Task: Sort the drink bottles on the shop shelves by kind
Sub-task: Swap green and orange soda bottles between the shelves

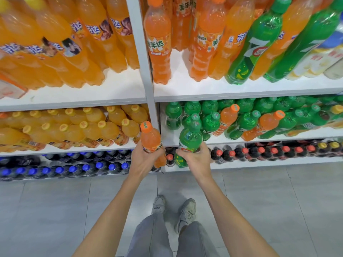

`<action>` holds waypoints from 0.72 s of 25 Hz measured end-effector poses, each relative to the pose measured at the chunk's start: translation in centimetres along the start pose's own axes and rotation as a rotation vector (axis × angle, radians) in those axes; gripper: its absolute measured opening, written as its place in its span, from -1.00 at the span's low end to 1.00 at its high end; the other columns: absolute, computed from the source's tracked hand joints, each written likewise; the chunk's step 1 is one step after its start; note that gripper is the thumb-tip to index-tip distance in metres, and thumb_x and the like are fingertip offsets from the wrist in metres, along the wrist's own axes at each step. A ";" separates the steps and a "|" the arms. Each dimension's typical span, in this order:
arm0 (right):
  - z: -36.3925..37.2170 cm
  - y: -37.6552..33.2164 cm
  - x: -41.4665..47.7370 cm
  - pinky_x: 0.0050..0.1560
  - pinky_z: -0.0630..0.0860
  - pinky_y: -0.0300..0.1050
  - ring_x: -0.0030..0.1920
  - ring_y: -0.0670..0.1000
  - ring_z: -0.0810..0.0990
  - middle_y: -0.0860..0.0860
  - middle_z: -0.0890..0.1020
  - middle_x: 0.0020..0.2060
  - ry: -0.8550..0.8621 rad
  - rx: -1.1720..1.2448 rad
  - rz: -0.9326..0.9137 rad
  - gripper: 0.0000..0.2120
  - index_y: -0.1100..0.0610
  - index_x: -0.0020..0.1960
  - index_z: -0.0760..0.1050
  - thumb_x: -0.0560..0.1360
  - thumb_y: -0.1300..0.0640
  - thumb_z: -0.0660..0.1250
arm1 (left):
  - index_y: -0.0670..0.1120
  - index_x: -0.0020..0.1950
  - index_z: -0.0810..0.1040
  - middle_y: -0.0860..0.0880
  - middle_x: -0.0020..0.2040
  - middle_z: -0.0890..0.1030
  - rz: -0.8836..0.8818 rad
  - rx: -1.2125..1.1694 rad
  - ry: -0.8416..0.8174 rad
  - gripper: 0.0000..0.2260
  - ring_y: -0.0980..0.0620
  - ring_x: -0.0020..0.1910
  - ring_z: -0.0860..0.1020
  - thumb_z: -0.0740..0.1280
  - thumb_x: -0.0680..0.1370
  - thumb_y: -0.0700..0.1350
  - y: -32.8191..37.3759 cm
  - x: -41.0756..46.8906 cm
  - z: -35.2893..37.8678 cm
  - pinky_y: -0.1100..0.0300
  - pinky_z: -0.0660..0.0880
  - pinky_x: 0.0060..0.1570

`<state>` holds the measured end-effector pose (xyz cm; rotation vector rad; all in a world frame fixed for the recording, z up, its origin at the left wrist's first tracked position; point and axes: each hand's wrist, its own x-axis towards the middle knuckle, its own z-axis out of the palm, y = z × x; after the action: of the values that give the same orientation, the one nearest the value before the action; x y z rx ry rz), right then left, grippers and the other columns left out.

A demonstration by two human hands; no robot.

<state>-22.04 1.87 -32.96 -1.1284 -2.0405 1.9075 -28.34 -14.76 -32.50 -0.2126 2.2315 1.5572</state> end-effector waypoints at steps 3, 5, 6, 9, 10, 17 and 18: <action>2.2 0.5 0.8 0.08 0.63 -0.01 -0.03 -0.03 0.69 -0.05 0.72 -0.06 -0.002 -0.044 0.011 -0.55 0.01 0.06 0.60 0.22 0.19 0.64 | 0.06 0.04 0.55 0.00 -0.06 0.68 0.013 0.021 0.010 -0.69 0.13 -0.10 0.61 0.59 0.42 -0.15 0.3 -0.4 -1.4 0.26 0.48 -0.09; 3.6 0.9 1.7 0.09 0.61 -0.09 -0.01 -0.03 0.69 -0.07 0.73 -0.06 0.010 -0.062 0.012 -0.50 0.05 0.13 0.59 0.25 0.22 0.64 | 0.05 0.04 0.54 0.01 -0.07 0.68 0.027 0.038 0.004 -0.70 0.18 -0.14 0.60 0.58 0.43 -0.18 0.6 -0.1 -2.2 0.28 0.48 -0.10; 4.5 1.1 2.1 0.09 0.61 -0.14 -0.01 -0.02 0.68 -0.06 0.72 -0.05 0.019 -0.068 0.012 -0.50 0.08 0.15 0.58 0.26 0.23 0.64 | 0.05 0.05 0.54 0.01 -0.07 0.67 0.027 0.040 -0.004 -0.69 0.20 -0.14 0.60 0.57 0.43 -0.18 0.7 0.2 -2.7 0.29 0.48 -0.09; 7.0 1.8 3.1 0.07 0.58 -0.22 -0.02 -0.01 0.66 -0.04 0.70 -0.06 0.063 -0.094 0.013 -0.51 0.11 0.16 0.56 0.29 0.26 0.63 | 0.05 0.06 0.55 0.03 -0.08 0.68 0.040 0.026 -0.020 -0.70 0.24 -0.17 0.60 0.57 0.45 -0.17 0.4 0.8 -3.8 0.25 0.50 -0.09; 7.7 2.1 3.5 0.07 0.57 -0.19 -0.02 -0.01 0.65 -0.03 0.70 -0.06 0.086 -0.105 0.009 -0.52 0.11 0.15 0.56 0.29 0.24 0.63 | 0.07 0.06 0.55 0.05 -0.08 0.68 0.038 0.013 -0.026 -0.70 0.26 -0.18 0.60 0.58 0.45 -0.16 0.3 0.8 -4.2 0.25 0.50 -0.09; 11.7 3.4 6.0 0.08 0.57 -0.13 -0.02 0.02 0.62 -0.01 0.67 -0.04 0.252 -0.098 -0.021 -0.51 0.14 0.21 0.53 0.33 0.26 0.58 | 0.12 0.04 0.55 0.14 -0.09 0.69 0.015 0.019 -0.057 -0.56 0.25 -0.13 0.63 0.56 0.21 0.13 -0.9 0.5 -6.5 0.29 0.51 -0.11; 11.9 3.4 6.4 0.12 0.56 -0.12 0.01 0.02 0.62 0.00 0.67 -0.01 0.264 -0.084 -0.011 -0.48 0.14 0.24 0.52 0.33 0.27 0.58 | 0.11 0.04 0.55 0.12 -0.09 0.69 0.006 0.033 -0.063 -0.57 0.23 -0.12 0.63 0.55 0.22 0.12 -1.1 0.6 -6.7 0.26 0.50 -0.10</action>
<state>-31.83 -4.25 -40.85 -1.3063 -1.9905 1.5825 -30.10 -21.34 -31.69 -0.1452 2.2096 1.5074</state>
